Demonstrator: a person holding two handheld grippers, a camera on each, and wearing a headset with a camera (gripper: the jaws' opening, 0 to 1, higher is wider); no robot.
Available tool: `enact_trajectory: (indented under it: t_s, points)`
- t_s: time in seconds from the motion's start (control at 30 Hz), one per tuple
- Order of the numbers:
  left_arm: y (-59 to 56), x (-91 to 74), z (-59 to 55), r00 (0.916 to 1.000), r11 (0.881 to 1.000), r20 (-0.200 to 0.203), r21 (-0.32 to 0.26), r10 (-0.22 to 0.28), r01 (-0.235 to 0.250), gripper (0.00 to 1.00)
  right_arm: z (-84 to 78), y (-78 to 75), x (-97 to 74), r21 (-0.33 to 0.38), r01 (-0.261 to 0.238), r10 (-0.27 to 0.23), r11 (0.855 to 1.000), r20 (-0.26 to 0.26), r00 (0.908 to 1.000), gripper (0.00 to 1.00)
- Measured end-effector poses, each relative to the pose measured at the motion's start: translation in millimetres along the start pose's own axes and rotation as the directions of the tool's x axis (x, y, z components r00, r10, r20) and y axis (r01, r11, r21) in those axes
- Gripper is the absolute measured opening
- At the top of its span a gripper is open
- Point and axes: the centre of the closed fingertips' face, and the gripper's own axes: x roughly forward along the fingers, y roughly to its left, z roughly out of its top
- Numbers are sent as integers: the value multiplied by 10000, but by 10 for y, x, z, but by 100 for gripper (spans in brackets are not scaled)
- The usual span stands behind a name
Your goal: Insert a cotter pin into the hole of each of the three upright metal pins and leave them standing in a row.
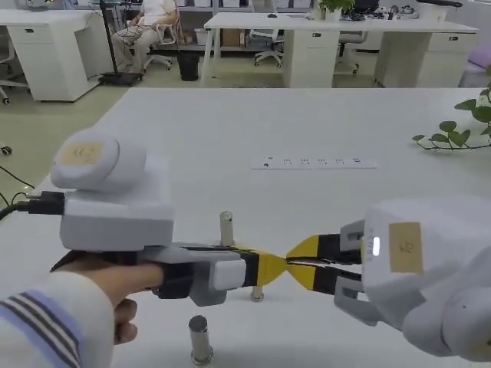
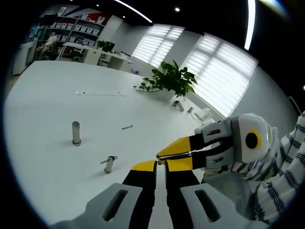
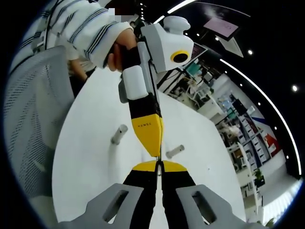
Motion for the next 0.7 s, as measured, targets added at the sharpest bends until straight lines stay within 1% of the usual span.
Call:
enact_trajectory:
  t_s: [0.2,0.37,0.53,0.6,0.7]
  points:
    - [19,1,9,10000,10000,44,-83,46,-45,5,20,-5,0,-29,7,-7,10000,38,10000,2]
    - [49,0,18,9998,9998,98,-129,156,-155,5,9,-9,-4,-170,34,-35,9998,-56,10000,2]
    - [43,1,24,9998,9998,135,-177,132,-129,5,16,-13,-11,-168,25,-26,9999,-61,10000,2]
    - [40,3,38,9997,9995,219,-304,123,-117,5,18,-25,-15,-164,68,-69,9998,-55,10000,2]
    - [25,6,44,9997,9991,239,-420,28,-18,3,24,-37,-22,-173,104,-105,9998,-35,9999,2]
